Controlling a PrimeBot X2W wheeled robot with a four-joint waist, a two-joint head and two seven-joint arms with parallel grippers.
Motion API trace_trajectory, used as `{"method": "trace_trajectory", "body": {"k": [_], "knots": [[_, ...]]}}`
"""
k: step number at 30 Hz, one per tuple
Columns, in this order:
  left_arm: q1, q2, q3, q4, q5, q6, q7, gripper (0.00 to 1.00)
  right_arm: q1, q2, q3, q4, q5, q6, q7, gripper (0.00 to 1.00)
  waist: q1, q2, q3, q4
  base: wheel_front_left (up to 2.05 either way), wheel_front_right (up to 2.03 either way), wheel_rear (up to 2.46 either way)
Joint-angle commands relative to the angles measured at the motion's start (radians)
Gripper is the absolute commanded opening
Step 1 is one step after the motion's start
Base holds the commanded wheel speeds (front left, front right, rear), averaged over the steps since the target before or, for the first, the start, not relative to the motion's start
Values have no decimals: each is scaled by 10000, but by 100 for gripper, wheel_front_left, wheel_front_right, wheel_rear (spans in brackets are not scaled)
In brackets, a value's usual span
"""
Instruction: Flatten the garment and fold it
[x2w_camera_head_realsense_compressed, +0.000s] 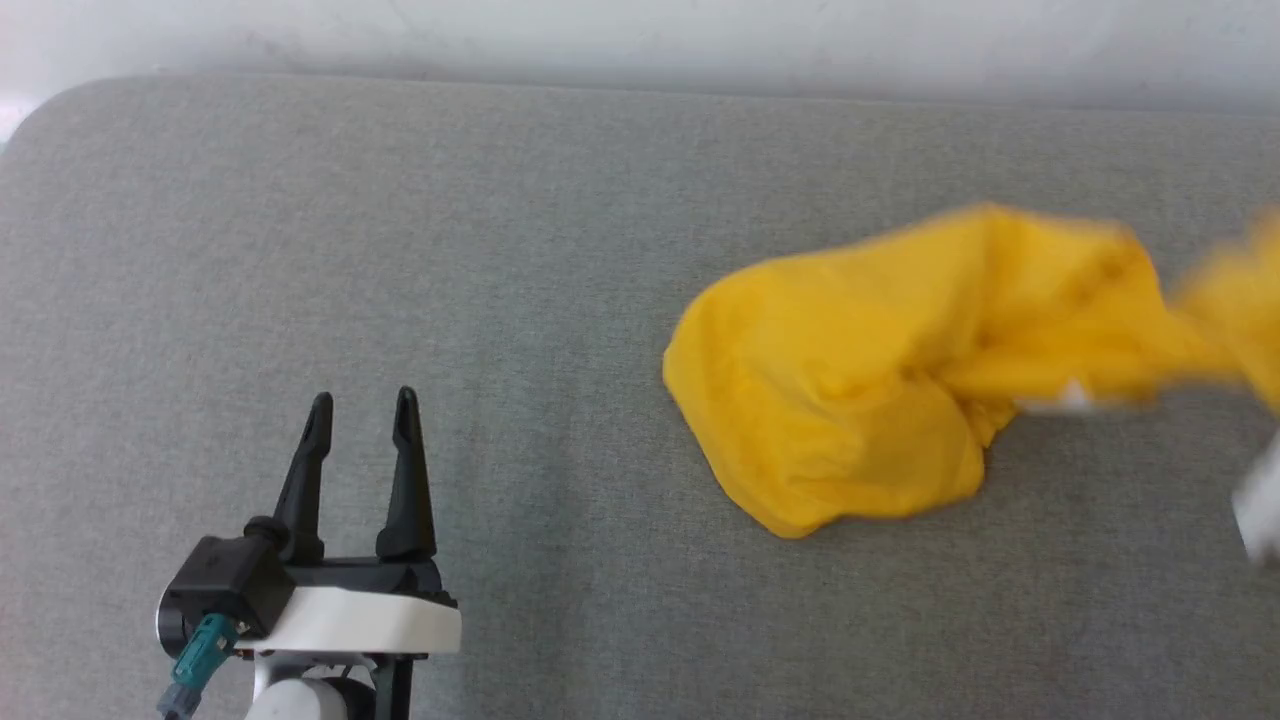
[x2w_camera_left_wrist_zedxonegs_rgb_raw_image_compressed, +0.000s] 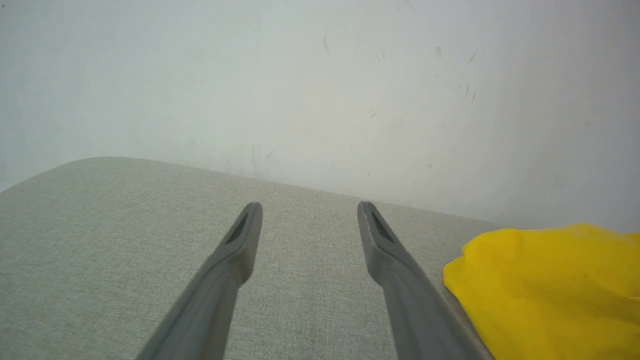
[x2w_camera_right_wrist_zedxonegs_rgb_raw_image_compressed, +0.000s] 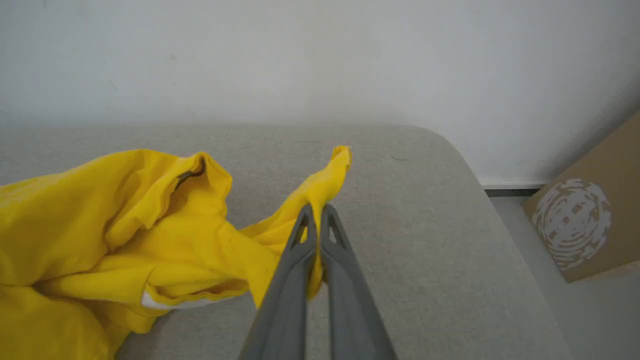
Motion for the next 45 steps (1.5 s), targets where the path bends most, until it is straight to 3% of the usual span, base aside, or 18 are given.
{"method": "trace_trajectory", "body": {"k": [1,5,9,10,11,12,13,17,21,30,40,41,42,43,44,45], "knots": [[122,-22,52,-56,83,21,-47,100,701,267,-406,-256,-74,-7,-6,0,2,-1,-40,-98,0,0,0],[90,-22,97,-63,102,-51,-47,100,2775,677,-1818,-466,27,-7,-261,0,2,-1,111,-27,0,0,0],[111,-22,176,-28,133,-84,-47,100,3747,695,-2134,868,744,-7,-922,0,2,-1,129,-100,0,0,0],[124,-22,189,-11,156,-96,-47,100,3782,696,-2077,1229,843,-7,-1173,6,2,-1,107,-137,0,0,0],[133,-22,197,10,186,-114,-47,100,3753,697,-2002,1535,864,-7,-1434,36,2,-1,76,-168,0,0,0],[138,-22,211,35,221,-133,-47,100,3679,697,-1878,1768,800,-7,-1701,82,2,-1,35,-202,0,0,0],[137,-22,223,56,253,-150,-47,100,3571,698,-1732,1954,738,-7,-1926,100,2,-1,-7,-230,0,0,0],[117,-22,265,90,336,-180,-47,100,2950,699,-1119,2098,729,-7,-2544,100,2,-1,-180,-289,0,0,0],[141,-22,257,69,322,-154,-47,100,2466,699,-178,1193,753,-7,-2560,100,2,-1,-272,-263,0,0,0],[94,-22,29,5,59,-29,-47,100,2800,700,2419,-672,773,-7,-606,100,2,-1,13,187,0,0,0],[-144,-22,-30,117,-56,-57,-47,100,2403,700,3745,478,248,-7,-8,100,2,-1,335,756,0,0,0],[-171,-22,-30,126,-50,-61,-47,100,2288,700,3744,649,284,-7,-36,82,2,-1,349,799,0,0,0],[-199,-22,-35,138,-51,-65,-47,100,2171,700,3761,788,268,-7,-75,35,2,-1,351,850,0,0,0],[-219,-22,-37,153,-49,-68,-47,100,2051,700,3828,893,212,-7,-122,15,2,-1,346,886,0,0,0],[-229,-22,-33,161,-48,-58,-47,100,1926,700,3849,956,271,-7,-215,0,2,-1,335,911,0,0,0],[-231,-22,-38,175,-54,-50,-47,100,1813,700,3826,988,385,-7,-321,0,2,-1,302,937,0,0,0]]}}
